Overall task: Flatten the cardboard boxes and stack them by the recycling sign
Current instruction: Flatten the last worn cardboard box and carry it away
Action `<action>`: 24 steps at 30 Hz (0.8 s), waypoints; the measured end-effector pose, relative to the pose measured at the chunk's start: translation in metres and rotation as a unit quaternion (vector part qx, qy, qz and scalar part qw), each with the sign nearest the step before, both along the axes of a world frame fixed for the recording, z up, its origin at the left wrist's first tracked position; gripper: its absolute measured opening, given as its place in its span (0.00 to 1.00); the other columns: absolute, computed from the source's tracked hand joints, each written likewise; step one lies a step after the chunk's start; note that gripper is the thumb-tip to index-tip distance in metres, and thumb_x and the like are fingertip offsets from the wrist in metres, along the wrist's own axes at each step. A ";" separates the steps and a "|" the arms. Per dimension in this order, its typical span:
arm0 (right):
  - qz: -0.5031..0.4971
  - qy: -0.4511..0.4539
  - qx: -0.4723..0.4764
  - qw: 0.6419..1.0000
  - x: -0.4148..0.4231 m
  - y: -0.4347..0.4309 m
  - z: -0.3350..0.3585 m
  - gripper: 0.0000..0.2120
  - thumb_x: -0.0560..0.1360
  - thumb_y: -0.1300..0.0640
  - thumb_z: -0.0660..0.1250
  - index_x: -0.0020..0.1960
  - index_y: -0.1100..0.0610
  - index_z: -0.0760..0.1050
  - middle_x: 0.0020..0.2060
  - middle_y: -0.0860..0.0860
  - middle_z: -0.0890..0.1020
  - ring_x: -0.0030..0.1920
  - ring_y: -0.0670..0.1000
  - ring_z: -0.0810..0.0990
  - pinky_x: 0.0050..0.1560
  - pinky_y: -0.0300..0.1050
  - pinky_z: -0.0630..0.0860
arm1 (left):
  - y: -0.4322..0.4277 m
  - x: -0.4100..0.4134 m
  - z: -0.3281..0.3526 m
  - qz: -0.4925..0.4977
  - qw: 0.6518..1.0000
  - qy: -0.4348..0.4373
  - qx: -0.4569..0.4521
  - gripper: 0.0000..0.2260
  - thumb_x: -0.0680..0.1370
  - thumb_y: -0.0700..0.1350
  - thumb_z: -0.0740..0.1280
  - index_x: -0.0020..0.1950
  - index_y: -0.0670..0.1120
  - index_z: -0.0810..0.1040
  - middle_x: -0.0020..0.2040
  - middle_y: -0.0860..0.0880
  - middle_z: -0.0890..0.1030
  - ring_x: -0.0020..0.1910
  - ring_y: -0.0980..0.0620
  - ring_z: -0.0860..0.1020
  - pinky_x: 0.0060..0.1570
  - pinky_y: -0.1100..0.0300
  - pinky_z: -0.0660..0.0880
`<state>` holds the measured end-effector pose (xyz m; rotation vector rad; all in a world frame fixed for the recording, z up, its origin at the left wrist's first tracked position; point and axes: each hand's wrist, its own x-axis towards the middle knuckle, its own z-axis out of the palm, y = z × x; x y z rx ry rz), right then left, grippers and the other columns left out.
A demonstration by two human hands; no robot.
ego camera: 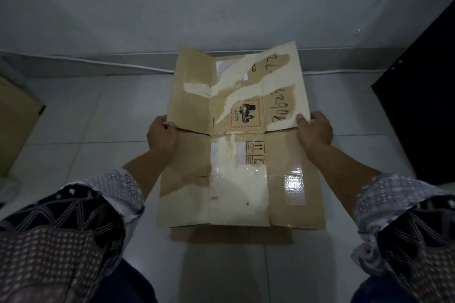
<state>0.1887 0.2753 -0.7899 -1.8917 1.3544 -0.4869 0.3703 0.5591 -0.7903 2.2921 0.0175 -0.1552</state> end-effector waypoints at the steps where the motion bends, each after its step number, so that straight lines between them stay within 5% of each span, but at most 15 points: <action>1: 0.002 0.003 0.005 1.000 0.000 -0.001 -0.002 0.15 0.77 0.48 0.66 0.56 0.58 0.75 0.54 0.58 0.82 0.53 0.60 0.80 0.53 0.50 0.76 | -0.001 0.001 -0.001 0.001 1.000 -0.002 0.004 0.15 0.83 0.43 0.57 0.68 0.42 0.73 0.63 0.40 0.78 0.62 0.39 0.75 0.58 0.52 0.71; 5: 0.055 0.095 0.080 0.991 -0.007 -0.001 -0.020 0.22 0.76 0.51 0.68 0.67 0.56 0.69 0.61 0.57 0.78 0.58 0.60 0.78 0.54 0.46 0.73 | -0.004 0.004 -0.016 -0.051 0.997 0.058 0.027 0.18 0.83 0.48 0.55 0.70 0.43 0.72 0.64 0.40 0.77 0.61 0.38 0.75 0.59 0.49 0.72; 8: 0.124 0.136 0.145 0.972 -0.011 0.001 -0.034 0.30 0.74 0.51 0.71 0.72 0.55 0.64 0.64 0.57 0.76 0.60 0.60 0.77 0.59 0.51 0.76 | -0.002 -0.002 -0.024 -0.112 0.979 0.166 0.043 0.27 0.76 0.49 0.65 0.73 0.43 0.66 0.66 0.40 0.74 0.63 0.37 0.74 0.60 0.48 0.73; 12: 0.155 0.141 0.112 0.971 -0.010 -0.001 -0.031 0.31 0.71 0.49 0.70 0.71 0.53 0.65 0.63 0.56 0.77 0.58 0.59 0.78 0.56 0.49 0.77 | 0.002 -0.002 -0.030 -0.146 0.974 0.134 0.112 0.27 0.77 0.39 0.64 0.76 0.44 0.61 0.68 0.39 0.73 0.66 0.38 0.72 0.62 0.50 0.70; 16: 0.215 0.267 0.167 0.924 -0.019 0.001 -0.040 0.48 0.73 0.55 0.71 0.80 0.50 0.41 0.68 0.58 0.72 0.60 0.60 0.76 0.51 0.47 0.76 | 0.005 -0.004 -0.040 -0.166 0.942 0.203 0.212 0.38 0.79 0.42 0.63 0.80 0.47 0.41 0.73 0.37 0.66 0.69 0.37 0.68 0.66 0.49 0.69; 21: 0.217 0.311 0.062 0.923 -0.010 0.005 -0.046 0.48 0.76 0.54 0.68 0.80 0.52 0.36 0.73 0.63 0.63 0.67 0.62 0.71 0.63 0.51 0.73 | 0.005 -0.003 -0.043 -0.164 0.951 0.115 0.236 0.39 0.78 0.44 0.66 0.80 0.45 0.43 0.71 0.36 0.69 0.68 0.36 0.71 0.64 0.48 0.70; 24: 0.210 0.310 0.079 0.924 -0.006 0.011 -0.047 0.48 0.75 0.55 0.69 0.80 0.53 0.36 0.77 0.62 0.53 0.71 0.64 0.65 0.69 0.53 0.68 | 0.003 -0.003 -0.044 -0.176 0.922 0.203 0.277 0.45 0.77 0.45 0.67 0.79 0.47 0.34 0.74 0.34 0.63 0.70 0.35 0.67 0.66 0.46 0.69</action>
